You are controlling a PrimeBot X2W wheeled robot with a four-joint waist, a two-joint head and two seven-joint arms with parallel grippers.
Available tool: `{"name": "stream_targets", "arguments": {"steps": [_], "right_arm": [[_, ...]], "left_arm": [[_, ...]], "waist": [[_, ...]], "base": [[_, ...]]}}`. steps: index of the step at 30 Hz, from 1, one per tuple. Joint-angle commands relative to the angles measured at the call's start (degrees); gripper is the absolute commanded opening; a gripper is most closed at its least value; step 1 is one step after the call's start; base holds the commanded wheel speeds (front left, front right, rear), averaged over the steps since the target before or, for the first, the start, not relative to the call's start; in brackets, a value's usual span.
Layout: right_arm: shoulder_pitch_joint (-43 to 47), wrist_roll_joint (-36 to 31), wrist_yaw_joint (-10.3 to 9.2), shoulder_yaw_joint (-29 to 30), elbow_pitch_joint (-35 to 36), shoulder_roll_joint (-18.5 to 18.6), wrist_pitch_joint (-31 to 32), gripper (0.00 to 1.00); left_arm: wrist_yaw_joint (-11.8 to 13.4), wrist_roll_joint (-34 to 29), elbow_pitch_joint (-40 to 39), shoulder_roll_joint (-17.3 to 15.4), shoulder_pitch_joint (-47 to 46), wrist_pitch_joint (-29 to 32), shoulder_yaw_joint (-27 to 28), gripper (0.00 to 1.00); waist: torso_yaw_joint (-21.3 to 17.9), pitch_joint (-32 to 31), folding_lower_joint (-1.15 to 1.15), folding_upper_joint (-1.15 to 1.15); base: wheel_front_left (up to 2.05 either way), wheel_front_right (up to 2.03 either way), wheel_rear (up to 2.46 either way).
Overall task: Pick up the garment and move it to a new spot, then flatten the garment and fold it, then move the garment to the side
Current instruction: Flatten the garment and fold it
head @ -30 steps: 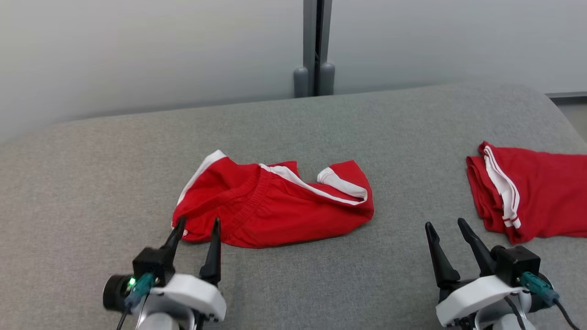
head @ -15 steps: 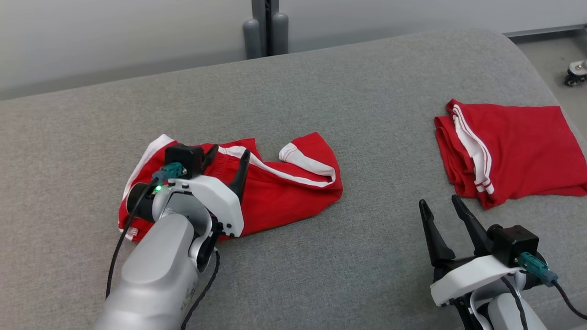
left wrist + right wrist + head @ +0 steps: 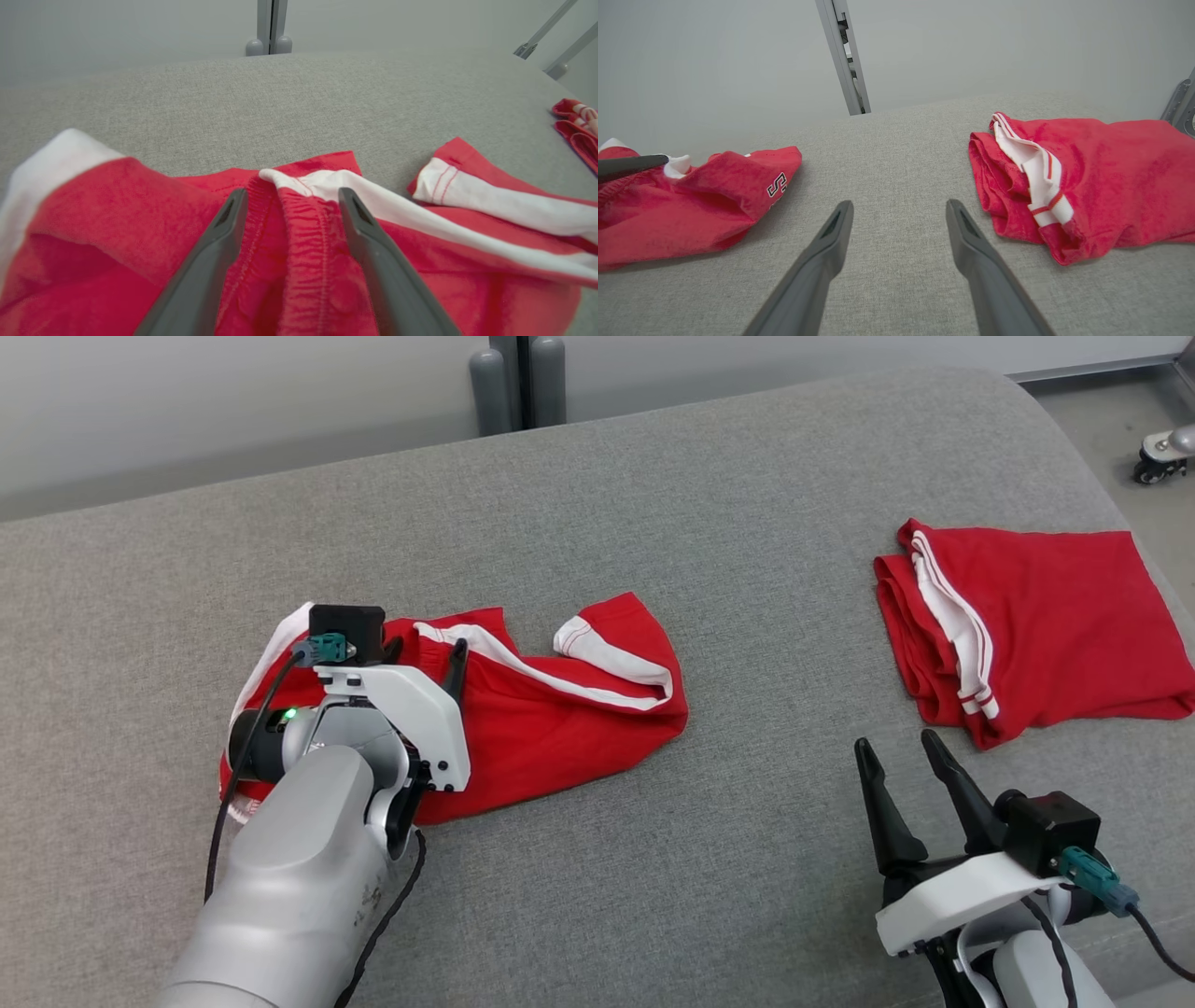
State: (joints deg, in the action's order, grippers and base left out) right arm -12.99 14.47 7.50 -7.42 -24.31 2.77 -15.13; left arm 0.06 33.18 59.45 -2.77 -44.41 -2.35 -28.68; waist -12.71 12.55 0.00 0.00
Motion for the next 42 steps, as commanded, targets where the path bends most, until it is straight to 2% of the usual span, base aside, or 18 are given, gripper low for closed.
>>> {"name": "stream_targets", "arguments": {"steps": [1,8,9,10,11,12,13,17,23,25,31,35,38,39,40,42], "right_arm": [[-0.30,0.59,-0.02,-0.18,0.06,0.30,0.00,1.00],[-1.39,1.19,-0.02,-1.77,0.45,0.31,0.00,1.00],[-1.57,1.17,-0.02,-1.83,0.48,0.31,0.00,1.00],[-1.63,1.09,-0.02,-1.82,0.45,0.31,0.00,1.00],[-1.65,0.98,-0.02,-1.75,0.41,0.30,0.00,1.00],[-1.65,0.92,-0.02,-1.66,0.37,0.31,0.00,1.00],[-1.63,0.83,-0.02,-1.52,0.33,0.31,0.00,1.00],[-0.61,0.46,-0.02,-0.19,-0.30,0.29,0.00,1.00],[1.50,-0.04,-0.02,1.76,-1.93,0.31,0.00,1.00],[2.30,-0.06,-0.02,2.24,-2.42,0.31,0.00,1.00],[4.70,0.33,-0.02,3.11,-3.08,0.32,0.00,1.00],[5.58,0.51,-0.02,3.19,-3.26,0.31,0.00,1.00],[5.75,0.31,-0.02,2.89,-3.37,0.34,0.00,1.00],[6.01,-0.05,-0.02,2.57,-3.43,0.32,0.00,1.00],[6.09,-0.24,-0.02,2.44,-3.50,0.35,0.00,1.00],[6.05,-0.78,-0.02,2.39,-3.54,0.34,0.00,1.00]], "left_arm": [[-0.33,0.68,0.27,-0.28,-0.98,0.15,-0.43,1.00],[-1.88,5.03,0.24,-0.31,-1.76,1.06,-2.58,0.99],[-1.62,5.19,0.33,-0.31,-2.05,0.95,-3.06,0.89],[-1.48,5.54,0.40,-0.29,-2.30,0.45,-3.41,0.61],[-1.30,6.17,0.38,-0.30,-2.46,-0.13,-3.40,0.37],[-1.36,6.26,0.63,-0.30,-2.48,-0.32,-3.82,0.02],[-1.35,6.14,0.84,-0.29,-2.60,-1.19,-4.20,0.00],[-1.36,5.90,1.07,-0.30,-3.28,-5.59,-5.15,0.00],[-2.83,5.25,-1.67,-0.26,-0.77,-11.07,-9.29,0.00],[-3.71,6.03,-3.21,-0.31,1.23,-11.69,-10.44,0.00],[-4.00,7.26,-5.00,-0.82,7.40,-12.21,-11.89,0.00],[-4.42,8.09,-4.77,-3.04,12.14,-10.87,-12.15,0.00],[-3.36,8.28,-4.08,-5.19,15.04,-10.84,-11.91,0.00],[-2.45,9.04,-3.49,-6.21,16.85,-11.18,-11.05,0.05],[-1.70,8.56,-2.90,-6.93,17.64,-11.30,-11.21,0.22],[-0.37,9.36,-2.05,-7.21,19.15,-11.82,-10.18,0.46]], "waist": [[0.10,-0.02,0.00,0.00],[-0.42,0.82,0.00,0.00],[-0.55,0.96,0.00,0.00],[-0.65,1.08,0.00,0.00],[-0.76,1.17,0.00,0.00],[-0.84,1.23,0.00,0.00],[-0.83,1.23,0.00,0.00],[0.46,0.10,0.00,0.00],[5.61,-5.11,0.00,0.00],[7.70,-7.40,0.00,0.00],[13.53,-12.47,0.00,0.00],[15.40,-13.66,0.00,0.00],[15.59,-13.95,0.00,0.00],[15.26,-13.97,0.00,0.00],[14.94,-13.93,0.00,0.00],[14.38,-13.72,0.00,0.00]], "base": [[0.00,0.00,0.00],[0.00,0.00,0.00],[0.00,0.00,0.00],[0.00,0.00,0.00],[0.00,0.00,0.00],[0.00,0.00,0.00],[0.00,0.00,0.00],[0.00,0.00,0.00],[0.00,0.00,0.00],[0.00,0.00,0.00],[0.00,0.00,0.00],[0.00,0.00,0.00],[0.00,0.00,0.00],[0.00,0.00,0.00],[0.00,0.00,0.00],[0.00,0.00,0.00]]}}
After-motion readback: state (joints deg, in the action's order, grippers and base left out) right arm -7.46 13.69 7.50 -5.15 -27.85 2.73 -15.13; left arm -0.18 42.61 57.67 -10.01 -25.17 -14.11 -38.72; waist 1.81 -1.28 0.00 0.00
